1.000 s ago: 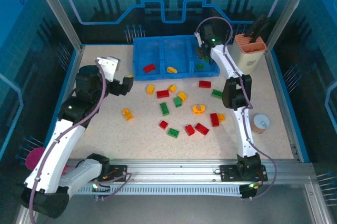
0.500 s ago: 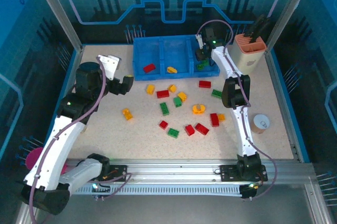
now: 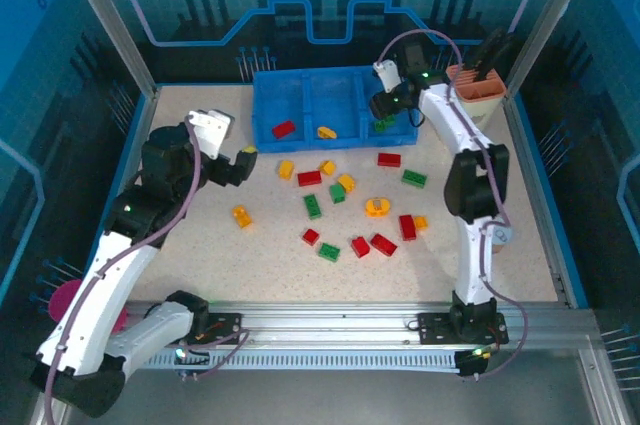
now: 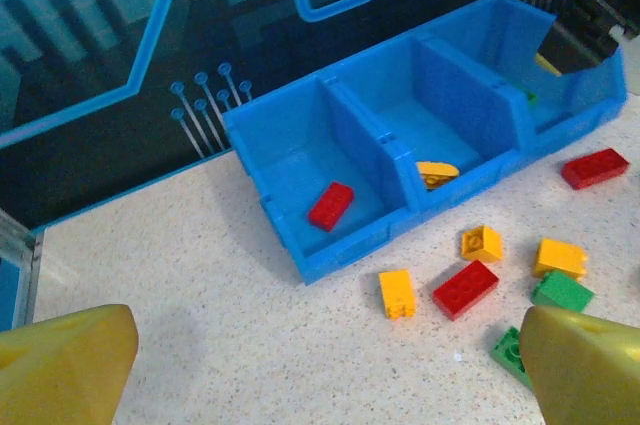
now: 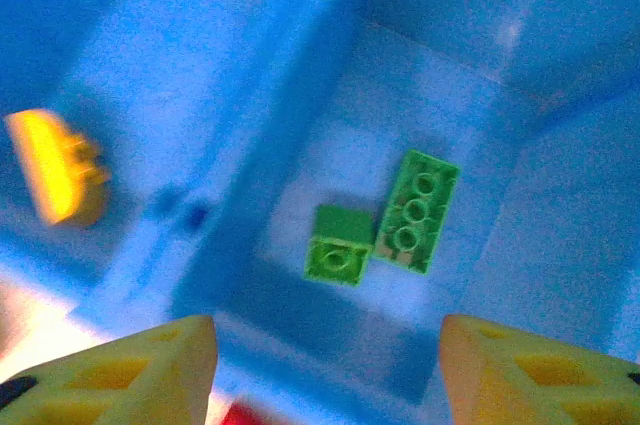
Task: Sort the legos into containers by color
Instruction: Place the lego in the container, then pick up the lego from the middle-right of the table.
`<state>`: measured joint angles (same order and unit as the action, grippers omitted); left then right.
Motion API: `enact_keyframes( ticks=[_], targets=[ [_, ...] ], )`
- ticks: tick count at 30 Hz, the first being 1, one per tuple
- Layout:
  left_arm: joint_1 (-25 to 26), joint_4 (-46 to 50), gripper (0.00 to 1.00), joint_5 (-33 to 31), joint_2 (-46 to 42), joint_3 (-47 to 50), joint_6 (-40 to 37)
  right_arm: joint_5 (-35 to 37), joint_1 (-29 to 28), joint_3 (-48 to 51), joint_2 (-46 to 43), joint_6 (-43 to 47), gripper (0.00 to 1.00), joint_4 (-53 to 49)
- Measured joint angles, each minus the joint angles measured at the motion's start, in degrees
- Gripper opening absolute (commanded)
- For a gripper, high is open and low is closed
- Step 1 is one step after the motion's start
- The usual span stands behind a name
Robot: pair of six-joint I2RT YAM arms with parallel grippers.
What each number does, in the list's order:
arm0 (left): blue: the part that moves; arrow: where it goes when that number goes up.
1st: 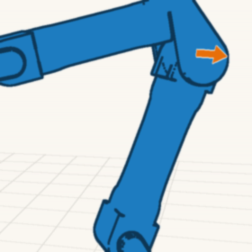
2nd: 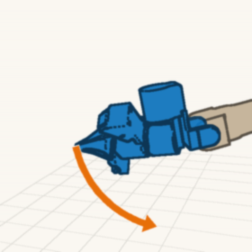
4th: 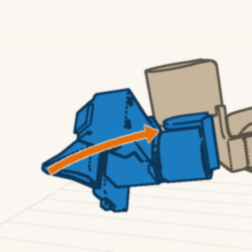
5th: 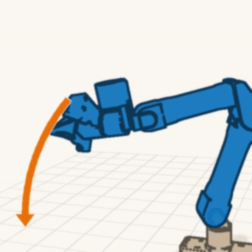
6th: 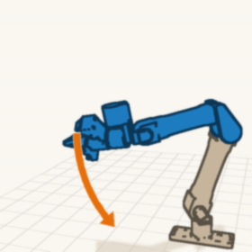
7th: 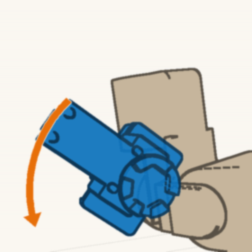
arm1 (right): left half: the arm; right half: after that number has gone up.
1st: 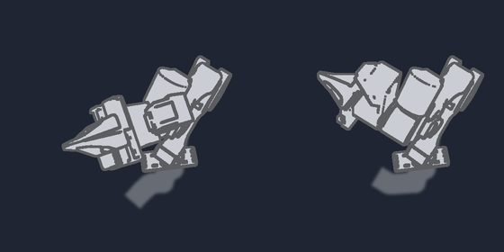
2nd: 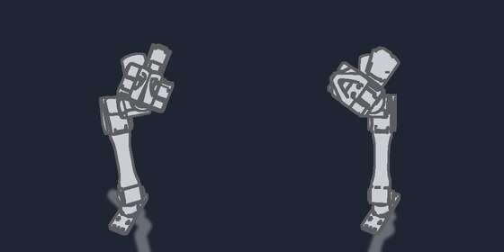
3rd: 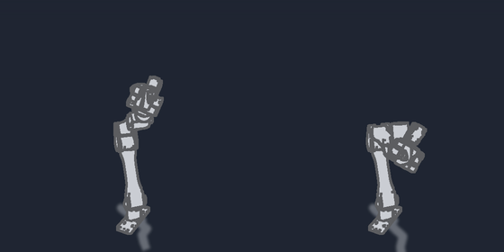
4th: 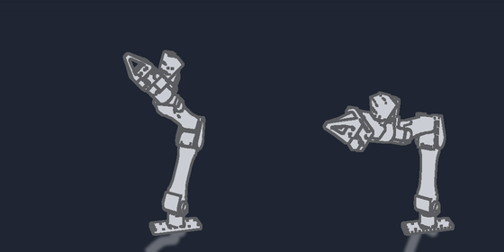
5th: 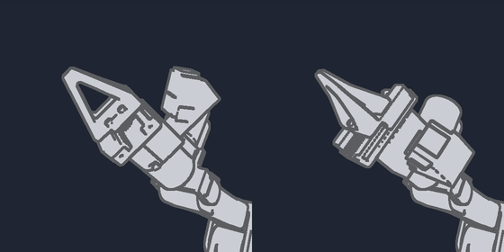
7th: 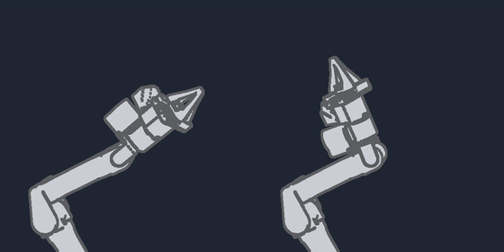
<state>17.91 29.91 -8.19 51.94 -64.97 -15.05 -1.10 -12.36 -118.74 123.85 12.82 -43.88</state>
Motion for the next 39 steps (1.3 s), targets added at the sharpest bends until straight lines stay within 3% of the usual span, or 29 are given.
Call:
enact_keyframes(
  ticks=[7,12,28,39],
  targets=[
    [1.5,-1.0,0.99,0.1,-1.0,0.3,-0.5,-7.8,0.1,22.0,-18.8,16.1,0.68,-1.2],
    [2.2,-1.5,0.99,0.3,-1.0,1.0,-0.5,-8.7,0.2,31.5,-20.6,25.3,0.69,-5.0],
    [6.5,-1.7,0.99,0.3,0.4,1.0,-1.9,-6.7,9.1,28.7,-15.7,36.8,0.69,-10.8],
    [6.7,-1.5,0.99,0.3,1.8,0.8,-3.0,-8.7,10.0,25.9,-7.0,37.9,0.68,-11.3]
  ],
)
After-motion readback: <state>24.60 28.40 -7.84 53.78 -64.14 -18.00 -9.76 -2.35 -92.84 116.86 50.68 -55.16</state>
